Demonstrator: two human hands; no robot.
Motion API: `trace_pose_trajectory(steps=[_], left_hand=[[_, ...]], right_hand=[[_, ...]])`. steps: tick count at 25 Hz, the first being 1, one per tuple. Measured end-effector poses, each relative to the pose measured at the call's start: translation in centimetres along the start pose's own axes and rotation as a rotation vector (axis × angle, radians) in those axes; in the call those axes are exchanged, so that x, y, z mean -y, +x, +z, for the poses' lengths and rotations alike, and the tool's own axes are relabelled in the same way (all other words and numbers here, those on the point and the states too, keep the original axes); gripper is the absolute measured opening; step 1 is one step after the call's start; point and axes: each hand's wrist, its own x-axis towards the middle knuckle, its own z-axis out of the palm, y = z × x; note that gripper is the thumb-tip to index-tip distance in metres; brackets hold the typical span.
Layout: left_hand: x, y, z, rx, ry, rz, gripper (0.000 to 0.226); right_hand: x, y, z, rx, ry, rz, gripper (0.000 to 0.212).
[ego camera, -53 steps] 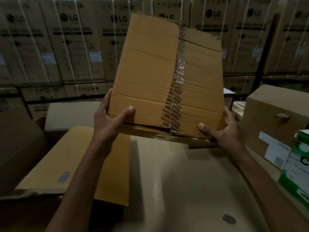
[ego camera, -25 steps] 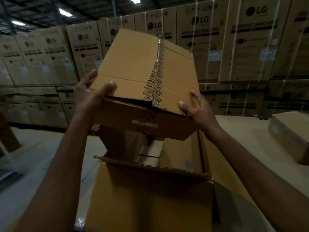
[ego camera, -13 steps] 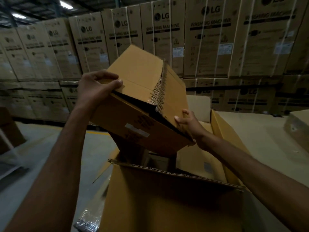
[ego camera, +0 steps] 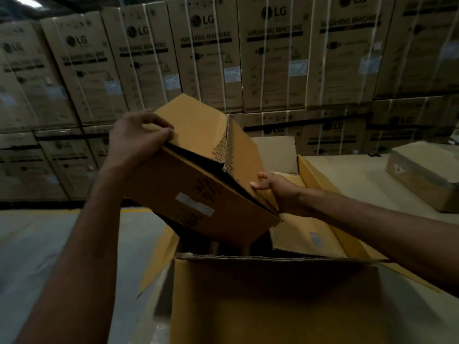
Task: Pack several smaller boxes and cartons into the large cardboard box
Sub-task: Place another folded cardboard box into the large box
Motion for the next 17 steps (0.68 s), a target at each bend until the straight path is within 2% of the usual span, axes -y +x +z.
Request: trace_pose_trajectory(steps=[2,3,7,9,10,12,14,16,17], left_hand=[[0.4,0.0,-0.1,0.059,0.214,0.091,0.023],[0.7,-0.2,0.1,0.095,0.319,0.133,0.027],[1.2,-1.2,0.6,0.086,0.610,0.239,0.036],[0.5,-1.3,1.6,0.125,0.749,0.425,0.036],[-0.2,-1.5,2.6,0.219,0.748,0.532,0.040],[-1.5,-2.4,5.4,0.526,0.712,0.649,0.060],[-2.0,-4.1,8.6,0.747,0.852,0.791,0.077],[-1.2,-5.4,11.2,0.754,1.029,0.952,0.075],[-0.8,-5.4,11.9,0.724,1.057,0.978,0.071]], right_hand=[[-0.3,0.6,1.8,0.044,0.057,0.078,0.045],[-0.8,0.9,2.8,0.034,0.063,0.116,0.044],[-1.9,2.0,4.2,-0.048,0.010,0.178,0.071],[-1.5,1.7,4.1,-0.057,0.013,0.200,0.073],[-1.4,1.8,3.8,-0.064,0.009,0.203,0.068],[-1.5,2.0,3.4,-0.082,0.011,0.220,0.060],[-2.1,2.5,2.7,-0.101,0.035,0.247,0.052],[-2.8,2.8,2.5,-0.143,0.111,0.272,0.021],[-3.3,3.1,2.3,-0.187,0.136,0.272,0.011]])
